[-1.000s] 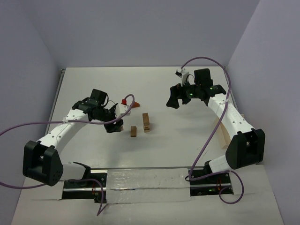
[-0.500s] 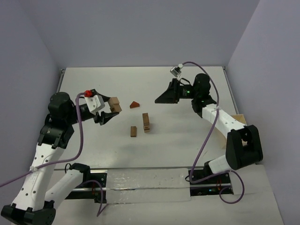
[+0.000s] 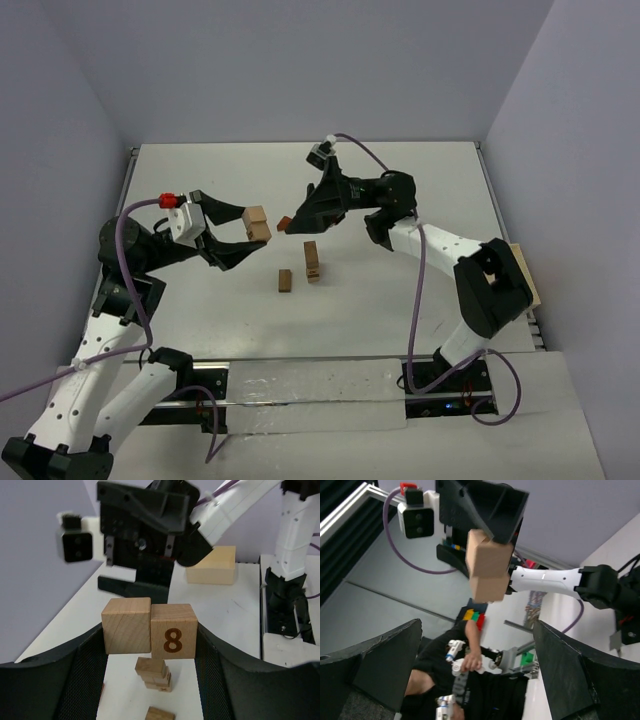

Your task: Build the wood block tower

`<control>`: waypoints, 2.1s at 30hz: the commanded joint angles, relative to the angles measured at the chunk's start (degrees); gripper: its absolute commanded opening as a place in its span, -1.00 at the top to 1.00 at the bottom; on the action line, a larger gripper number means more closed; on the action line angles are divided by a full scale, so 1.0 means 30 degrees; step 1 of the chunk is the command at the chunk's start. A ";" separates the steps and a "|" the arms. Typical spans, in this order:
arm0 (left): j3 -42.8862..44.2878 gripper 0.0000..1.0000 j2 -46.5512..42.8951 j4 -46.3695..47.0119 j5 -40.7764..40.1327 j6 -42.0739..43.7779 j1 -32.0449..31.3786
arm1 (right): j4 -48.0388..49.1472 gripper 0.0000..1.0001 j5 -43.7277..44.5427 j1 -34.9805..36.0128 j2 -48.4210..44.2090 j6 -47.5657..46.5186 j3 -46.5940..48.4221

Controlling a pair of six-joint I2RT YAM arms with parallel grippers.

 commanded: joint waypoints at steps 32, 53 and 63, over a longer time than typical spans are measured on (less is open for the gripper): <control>-0.3041 0.99 0.0563 0.4801 -0.1784 -0.1608 -0.1129 | 0.5906 -0.28 0.3129 0.2684 0.1933 0.1522 0.0249; -0.3682 0.74 0.0194 0.3318 -0.1101 0.0270 -0.1129 | 0.6505 0.81 0.3177 0.2718 0.2354 0.2485 0.0540; -0.2465 0.99 0.0459 0.1175 -0.1296 0.1810 -0.1129 | 0.5077 0.09 0.2462 0.2486 0.2279 0.1637 0.0605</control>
